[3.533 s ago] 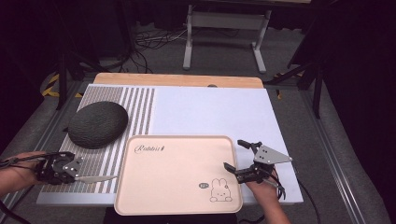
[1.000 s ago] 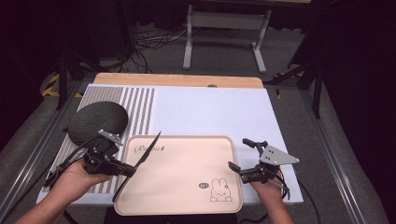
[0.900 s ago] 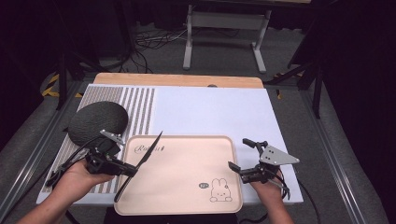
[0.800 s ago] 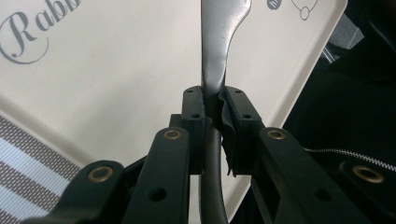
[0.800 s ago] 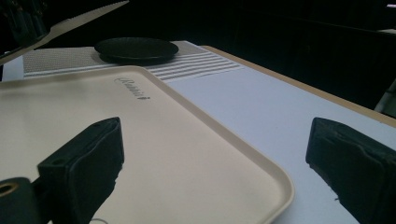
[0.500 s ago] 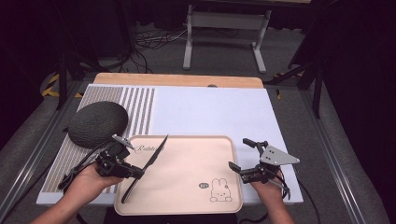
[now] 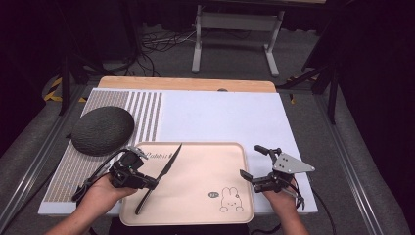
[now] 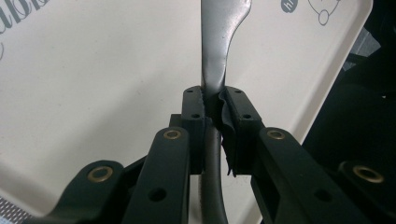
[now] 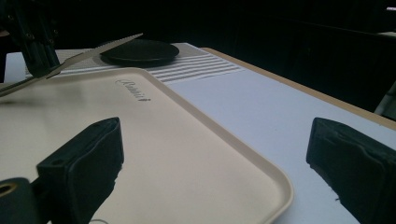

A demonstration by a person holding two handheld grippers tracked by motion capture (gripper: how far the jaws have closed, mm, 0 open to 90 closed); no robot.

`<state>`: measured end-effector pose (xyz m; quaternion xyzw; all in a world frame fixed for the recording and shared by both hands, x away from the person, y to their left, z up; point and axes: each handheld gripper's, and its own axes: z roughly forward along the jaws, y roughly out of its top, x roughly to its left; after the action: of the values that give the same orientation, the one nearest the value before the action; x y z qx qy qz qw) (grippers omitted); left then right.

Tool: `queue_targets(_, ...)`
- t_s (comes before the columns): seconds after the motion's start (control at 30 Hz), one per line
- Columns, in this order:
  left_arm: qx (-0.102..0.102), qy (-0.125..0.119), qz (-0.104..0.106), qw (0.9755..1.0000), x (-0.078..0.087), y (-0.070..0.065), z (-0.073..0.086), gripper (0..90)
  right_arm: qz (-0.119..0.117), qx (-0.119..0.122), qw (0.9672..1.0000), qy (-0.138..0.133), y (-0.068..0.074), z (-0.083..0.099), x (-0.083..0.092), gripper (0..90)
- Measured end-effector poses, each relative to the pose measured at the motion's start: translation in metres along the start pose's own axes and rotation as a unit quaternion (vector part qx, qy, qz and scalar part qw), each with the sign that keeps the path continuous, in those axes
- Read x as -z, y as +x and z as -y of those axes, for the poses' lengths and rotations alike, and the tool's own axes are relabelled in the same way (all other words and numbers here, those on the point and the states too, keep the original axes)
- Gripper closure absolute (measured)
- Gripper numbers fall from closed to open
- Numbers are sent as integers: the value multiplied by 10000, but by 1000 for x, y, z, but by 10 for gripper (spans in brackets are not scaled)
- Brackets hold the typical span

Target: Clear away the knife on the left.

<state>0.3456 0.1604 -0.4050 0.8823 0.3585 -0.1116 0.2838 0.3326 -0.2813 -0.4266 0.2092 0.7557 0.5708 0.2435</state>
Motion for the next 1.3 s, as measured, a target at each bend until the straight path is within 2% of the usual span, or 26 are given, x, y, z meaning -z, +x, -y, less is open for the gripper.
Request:
queue_targets(0.53, 93, 134, -10, 9999, -15, 1, 3, 803, -4, -20, 10000, -19, 1, 0, 1, 44)
queue_targets(0.67, 63, 169, -100, 9998, -16, 0, 2, 801, -13, -26, 10000, -21, 0, 0, 1, 44)
queue_targets(0.73, -32, 259, -260, 9993, -18, -3, 0, 800, -13, -23, 10000, -32, 0, 0, 1, 44)
queue_targets(1.03, -76, 375, -277, 9989, -26, 0, 0, 798, -22, -36, 10000, -55, 0, 0, 2, 43)
queue_targets(1.3, 6, 455, -227, 9987, -30, 4, 0, 797, -34, -39, 10000, -59, 0, 0, 2, 43)
